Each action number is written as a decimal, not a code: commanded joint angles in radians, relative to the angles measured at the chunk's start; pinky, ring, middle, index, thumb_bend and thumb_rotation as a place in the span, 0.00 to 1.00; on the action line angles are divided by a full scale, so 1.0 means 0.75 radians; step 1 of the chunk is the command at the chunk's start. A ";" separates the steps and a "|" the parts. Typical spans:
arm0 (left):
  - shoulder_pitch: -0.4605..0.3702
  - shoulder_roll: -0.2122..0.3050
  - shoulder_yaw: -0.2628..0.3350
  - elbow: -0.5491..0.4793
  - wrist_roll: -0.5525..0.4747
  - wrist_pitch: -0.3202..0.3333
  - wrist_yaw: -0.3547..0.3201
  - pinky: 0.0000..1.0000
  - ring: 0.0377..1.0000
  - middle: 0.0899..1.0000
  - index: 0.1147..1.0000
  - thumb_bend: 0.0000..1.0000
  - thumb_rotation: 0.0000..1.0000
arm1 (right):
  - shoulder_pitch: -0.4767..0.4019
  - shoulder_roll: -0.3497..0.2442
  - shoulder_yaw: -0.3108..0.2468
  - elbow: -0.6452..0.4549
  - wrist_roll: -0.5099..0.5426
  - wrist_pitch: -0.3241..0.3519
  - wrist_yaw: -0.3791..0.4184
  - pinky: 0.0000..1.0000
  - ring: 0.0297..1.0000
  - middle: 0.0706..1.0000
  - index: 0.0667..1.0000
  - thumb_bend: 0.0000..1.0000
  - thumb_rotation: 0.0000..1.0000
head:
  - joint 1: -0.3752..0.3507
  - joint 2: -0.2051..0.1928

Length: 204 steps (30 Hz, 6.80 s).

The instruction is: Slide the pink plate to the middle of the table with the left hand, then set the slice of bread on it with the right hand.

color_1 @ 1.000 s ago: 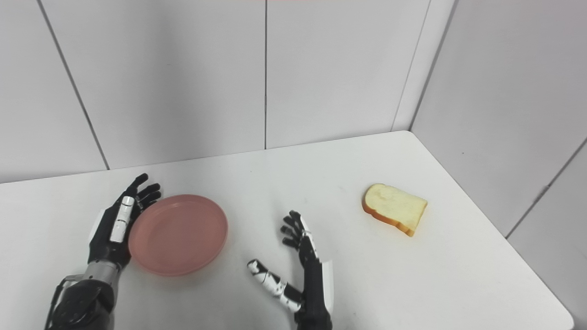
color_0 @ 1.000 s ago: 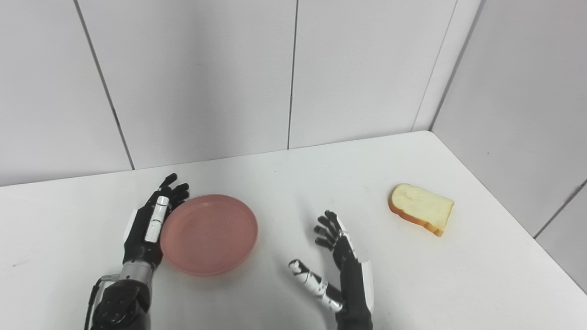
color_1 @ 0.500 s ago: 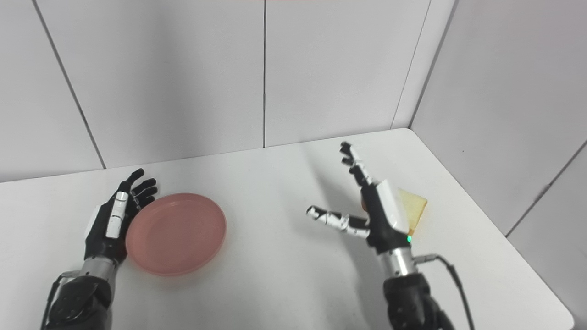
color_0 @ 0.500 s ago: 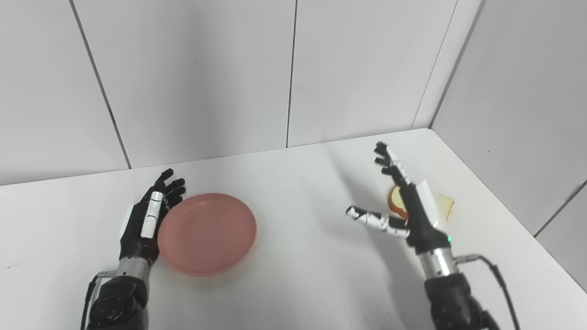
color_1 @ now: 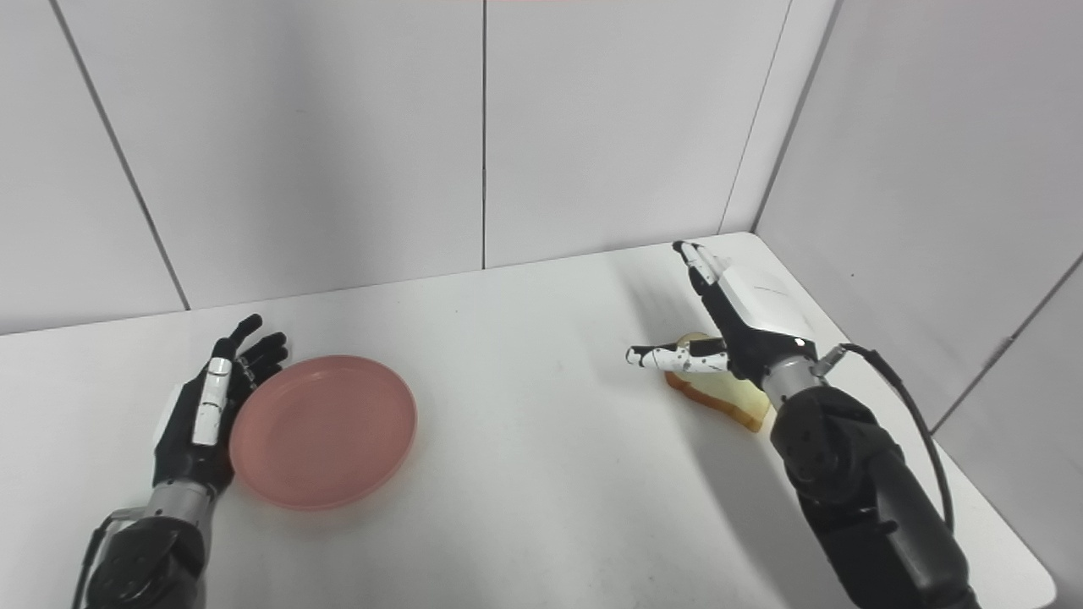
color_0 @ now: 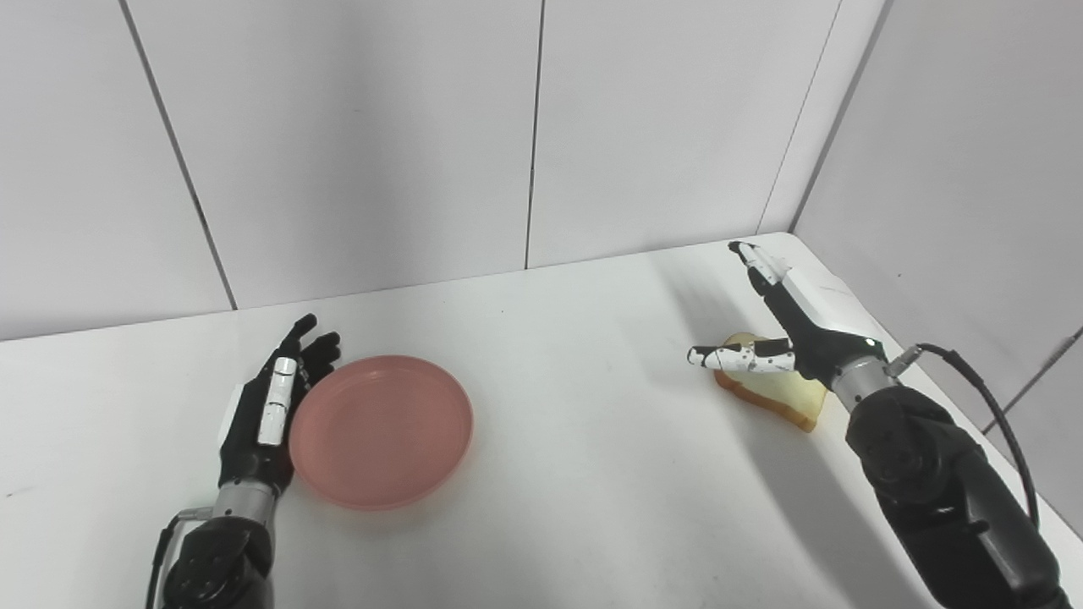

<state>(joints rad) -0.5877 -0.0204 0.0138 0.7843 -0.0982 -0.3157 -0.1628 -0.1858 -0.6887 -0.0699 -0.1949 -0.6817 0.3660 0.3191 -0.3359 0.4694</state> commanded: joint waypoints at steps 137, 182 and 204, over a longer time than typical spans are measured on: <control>0.096 -0.007 -0.008 -0.047 0.000 0.114 0.003 0.86 0.83 0.77 0.84 0.74 0.87 | -0.257 -0.155 0.161 0.271 -0.218 0.138 0.285 0.51 0.59 0.65 0.81 0.92 0.18 | 0.039 0.131; 0.077 -0.119 -0.026 0.045 0.057 0.029 0.131 0.87 0.83 0.76 0.86 0.67 0.91 | -0.686 0.403 0.523 -0.058 -0.379 0.095 0.476 0.18 0.24 0.34 0.76 0.94 0.09 | 0.399 0.142; 0.130 -0.155 -0.016 -0.092 0.064 0.052 0.203 0.83 0.79 0.72 0.83 0.73 0.98 | -0.795 0.620 0.661 0.329 -0.324 0.003 0.296 0.18 0.24 0.33 0.76 0.95 0.08 | 0.565 0.148</control>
<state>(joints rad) -0.5420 -0.1247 0.0010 0.6967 -0.0440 -0.2943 -0.0143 -0.7333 -0.2310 0.4278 0.0602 -0.9220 0.4095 0.5932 0.0874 0.5798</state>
